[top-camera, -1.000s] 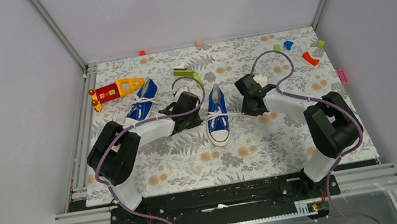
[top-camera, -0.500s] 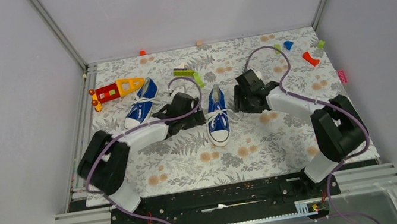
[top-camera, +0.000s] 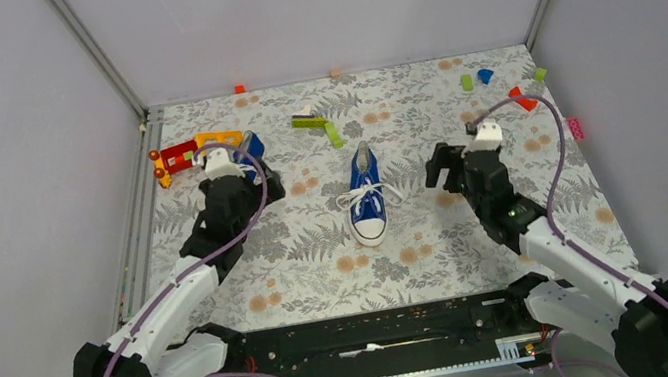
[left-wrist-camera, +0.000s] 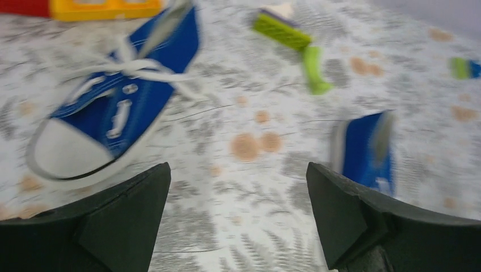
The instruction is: Tie the shoes
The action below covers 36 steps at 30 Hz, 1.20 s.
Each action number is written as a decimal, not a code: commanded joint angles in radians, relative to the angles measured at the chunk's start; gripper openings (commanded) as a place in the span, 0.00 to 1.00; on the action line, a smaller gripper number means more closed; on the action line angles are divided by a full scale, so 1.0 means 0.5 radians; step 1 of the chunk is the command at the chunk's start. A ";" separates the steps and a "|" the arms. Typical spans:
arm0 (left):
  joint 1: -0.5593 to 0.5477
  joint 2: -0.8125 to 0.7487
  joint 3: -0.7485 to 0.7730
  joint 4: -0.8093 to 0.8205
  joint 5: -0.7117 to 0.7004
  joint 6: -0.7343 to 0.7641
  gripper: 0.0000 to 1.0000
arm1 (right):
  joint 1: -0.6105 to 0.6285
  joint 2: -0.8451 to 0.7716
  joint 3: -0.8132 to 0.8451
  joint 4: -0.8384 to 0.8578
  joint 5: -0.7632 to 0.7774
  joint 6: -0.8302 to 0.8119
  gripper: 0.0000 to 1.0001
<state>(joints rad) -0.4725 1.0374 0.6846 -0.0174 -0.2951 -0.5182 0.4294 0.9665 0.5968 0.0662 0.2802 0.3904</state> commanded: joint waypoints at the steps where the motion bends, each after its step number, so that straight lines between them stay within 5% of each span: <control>1: 0.146 -0.052 -0.315 0.468 -0.319 0.350 0.99 | -0.065 -0.197 -0.284 0.510 0.475 -0.308 0.96; 3: 0.195 -0.039 -0.530 0.877 -0.473 0.556 0.99 | -0.143 -0.144 -0.224 0.423 0.480 -0.373 0.99; 6: 0.386 -0.030 -0.566 1.012 -0.395 0.592 0.99 | -0.273 0.008 -0.151 0.361 0.509 -0.385 1.00; 11: 0.541 0.084 -0.645 1.304 -0.384 0.829 0.99 | -0.388 0.151 -0.467 1.030 0.444 -0.605 0.97; 18: 0.788 0.428 -0.951 2.110 0.078 0.876 0.98 | -0.568 0.301 -0.443 1.216 0.195 -0.633 0.97; 24: 0.813 0.611 -0.851 2.082 0.221 0.916 0.97 | -0.625 0.279 -0.449 1.121 0.015 -0.765 0.94; 28: 0.815 0.617 -0.875 2.113 0.188 0.889 0.94 | -0.626 0.384 -0.702 1.600 -0.003 -0.801 0.93; 32: 0.814 0.614 -0.918 2.195 0.039 0.831 0.99 | -0.626 0.822 -0.836 2.302 -0.020 -0.846 0.92; 35: 0.813 0.616 -0.918 2.198 0.035 0.834 0.99 | -0.637 0.749 -0.657 1.792 -0.070 -0.835 0.93; 36: 0.813 0.615 -0.917 2.196 0.035 0.836 0.99 | -0.650 0.794 -0.656 1.867 -0.100 -0.836 0.92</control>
<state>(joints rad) -0.0711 1.3441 0.2276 0.9924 -0.2523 -0.0875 0.1207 1.3685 0.1940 0.9165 0.2687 -0.0048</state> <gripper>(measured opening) 0.986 0.938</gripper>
